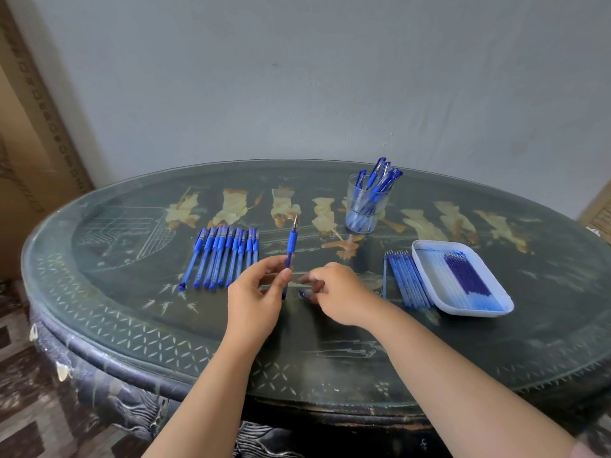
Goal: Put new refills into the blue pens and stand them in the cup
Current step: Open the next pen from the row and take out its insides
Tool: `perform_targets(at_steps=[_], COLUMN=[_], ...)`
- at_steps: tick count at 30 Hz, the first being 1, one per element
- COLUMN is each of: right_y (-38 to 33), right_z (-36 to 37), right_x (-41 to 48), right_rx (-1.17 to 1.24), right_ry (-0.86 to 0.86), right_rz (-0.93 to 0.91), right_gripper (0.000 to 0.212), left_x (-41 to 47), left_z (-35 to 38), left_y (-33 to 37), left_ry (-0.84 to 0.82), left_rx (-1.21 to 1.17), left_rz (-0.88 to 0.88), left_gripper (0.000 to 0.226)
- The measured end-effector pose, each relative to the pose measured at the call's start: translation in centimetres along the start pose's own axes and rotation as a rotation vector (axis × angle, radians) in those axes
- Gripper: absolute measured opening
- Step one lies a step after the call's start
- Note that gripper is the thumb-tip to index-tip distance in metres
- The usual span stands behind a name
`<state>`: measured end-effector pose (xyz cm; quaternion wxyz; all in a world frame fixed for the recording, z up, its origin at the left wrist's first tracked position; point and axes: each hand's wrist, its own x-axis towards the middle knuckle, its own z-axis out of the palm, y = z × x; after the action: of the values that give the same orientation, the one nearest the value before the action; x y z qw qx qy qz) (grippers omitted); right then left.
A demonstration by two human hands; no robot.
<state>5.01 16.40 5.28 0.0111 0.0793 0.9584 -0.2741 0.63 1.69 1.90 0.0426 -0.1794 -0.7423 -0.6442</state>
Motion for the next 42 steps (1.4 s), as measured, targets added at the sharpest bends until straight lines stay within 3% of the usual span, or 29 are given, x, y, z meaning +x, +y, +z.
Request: perform_targets(at_steps=[3, 7, 10, 17, 25, 31, 42], right_y=[0.4, -0.8, -2.4, -3.7, -3.9, -3.6, -3.4], right_z=[-1.1, -4.2, -5.7, -5.3, -5.5, -4.5, -3.7], right_x=[0.3, 0.2, 0.3, 0.3, 0.3, 0.4, 1.1], right_rx=[0.161, 0.891, 1.156, 1.002, 1.039, 0.833, 0.789], right_ry=[0.142, 0.401, 0.44, 0.385, 0.403, 0.287, 0.337], right_rz=[0.064, 0.098, 0.003, -0.012, -0.015, -0.01, 0.021], right_gripper=[0.025, 0.011, 0.008, 0.013, 0.012, 0.01, 0.008], left_x=[0.0, -0.2, -0.2, -0.2, -0.1, -0.2, -0.1], left_z=[0.0, 0.2, 0.2, 0.2, 0.3, 0.2, 0.3], left_y=[-0.1, 0.1, 0.3, 0.4, 0.1, 0.2, 0.2], left_ry=[-0.025, -0.06, -0.071, -0.07, -0.075, -0.07, -0.06], left_rx=[-0.025, -0.047, -0.045, -0.035, -0.036, -0.023, -0.001], left_rz=[-0.013, -0.027, -0.022, -0.007, -0.011, -0.014, -0.014], left_gripper=[0.021, 0.027, 0.03, 0.03, 0.028, 0.031, 0.03])
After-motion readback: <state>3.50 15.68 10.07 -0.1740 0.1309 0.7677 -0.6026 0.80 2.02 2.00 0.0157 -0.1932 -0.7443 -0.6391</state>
